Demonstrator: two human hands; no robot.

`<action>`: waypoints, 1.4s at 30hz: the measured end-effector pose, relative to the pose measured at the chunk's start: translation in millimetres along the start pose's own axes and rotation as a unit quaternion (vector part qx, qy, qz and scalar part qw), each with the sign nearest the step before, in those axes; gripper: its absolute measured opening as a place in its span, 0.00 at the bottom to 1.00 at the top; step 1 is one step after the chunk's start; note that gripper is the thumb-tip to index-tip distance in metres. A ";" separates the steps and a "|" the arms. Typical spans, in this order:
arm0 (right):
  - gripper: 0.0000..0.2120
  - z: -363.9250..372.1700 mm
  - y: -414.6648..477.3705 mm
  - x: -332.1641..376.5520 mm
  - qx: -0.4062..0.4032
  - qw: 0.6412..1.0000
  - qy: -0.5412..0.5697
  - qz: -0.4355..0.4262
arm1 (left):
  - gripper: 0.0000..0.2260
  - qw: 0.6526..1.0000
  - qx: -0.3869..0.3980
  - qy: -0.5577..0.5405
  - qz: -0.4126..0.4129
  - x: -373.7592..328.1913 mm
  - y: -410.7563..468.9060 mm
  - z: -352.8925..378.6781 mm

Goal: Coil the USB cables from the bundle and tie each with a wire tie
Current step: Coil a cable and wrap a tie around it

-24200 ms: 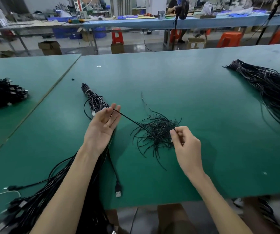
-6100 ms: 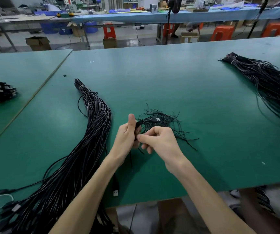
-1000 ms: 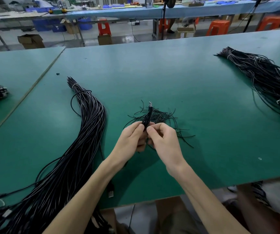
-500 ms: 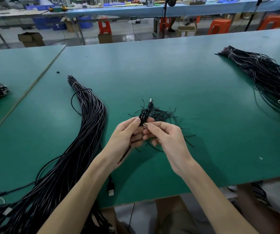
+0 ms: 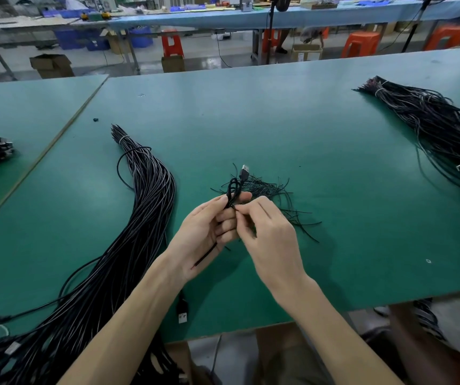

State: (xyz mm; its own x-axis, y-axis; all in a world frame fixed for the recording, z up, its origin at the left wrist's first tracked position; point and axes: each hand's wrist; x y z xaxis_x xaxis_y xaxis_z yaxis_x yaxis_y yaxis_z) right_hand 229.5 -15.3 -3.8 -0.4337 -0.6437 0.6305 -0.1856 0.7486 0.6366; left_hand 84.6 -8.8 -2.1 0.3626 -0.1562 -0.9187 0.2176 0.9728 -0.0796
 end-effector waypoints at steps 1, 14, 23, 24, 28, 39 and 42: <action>0.02 0.6 0.4 1.8 0.000 1.000 -0.013 -0.002 | 0.16 1.000 -0.009 0.005 0.000 0.3 -0.1 0.1; 0.07 -12.0 12.2 -1.7 0.125 0.989 -0.079 -0.011 | 0.16 0.953 -0.129 0.270 0.051 7.8 3.1 5.3; 0.09 -8.8 8.9 0.7 0.065 0.992 -0.036 0.099 | 0.14 0.942 -0.097 0.309 0.083 8.3 -2.5 14.0; 0.09 -9.1 8.8 0.1 0.055 0.988 0.015 0.141 | 0.13 0.941 -0.093 0.313 0.091 8.5 -2.5 13.5; 0.11 -13.5 13.6 2.5 0.036 0.924 0.228 0.305 | 0.12 0.928 -0.080 0.336 0.139 7.6 -1.2 10.5; 0.10 -20.2 27.4 10.7 0.004 0.438 0.699 0.565 | 0.10 0.930 -0.094 0.292 0.201 9.0 -1.4 2.7; 0.09 -20.7 24.2 12.7 0.035 0.545 0.656 0.522 | 0.10 0.932 -0.100 0.278 0.212 8.7 -0.7 1.2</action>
State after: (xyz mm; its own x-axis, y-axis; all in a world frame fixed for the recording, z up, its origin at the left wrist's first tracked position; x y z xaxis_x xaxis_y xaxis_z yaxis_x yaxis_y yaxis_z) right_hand 237.7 -8.7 28.8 0.6595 0.6119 0.4366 -0.4943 0.7906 -0.3613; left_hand 88.7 -11.0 -9.6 -0.1596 0.3077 -0.9380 -0.0315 0.9481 0.3164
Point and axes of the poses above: each hand's wrist, its own y-axis towards the middle knuckle, its own z-axis out of the palm, x = y × z, and after that the axes turned 12 degrees about y, right-handed
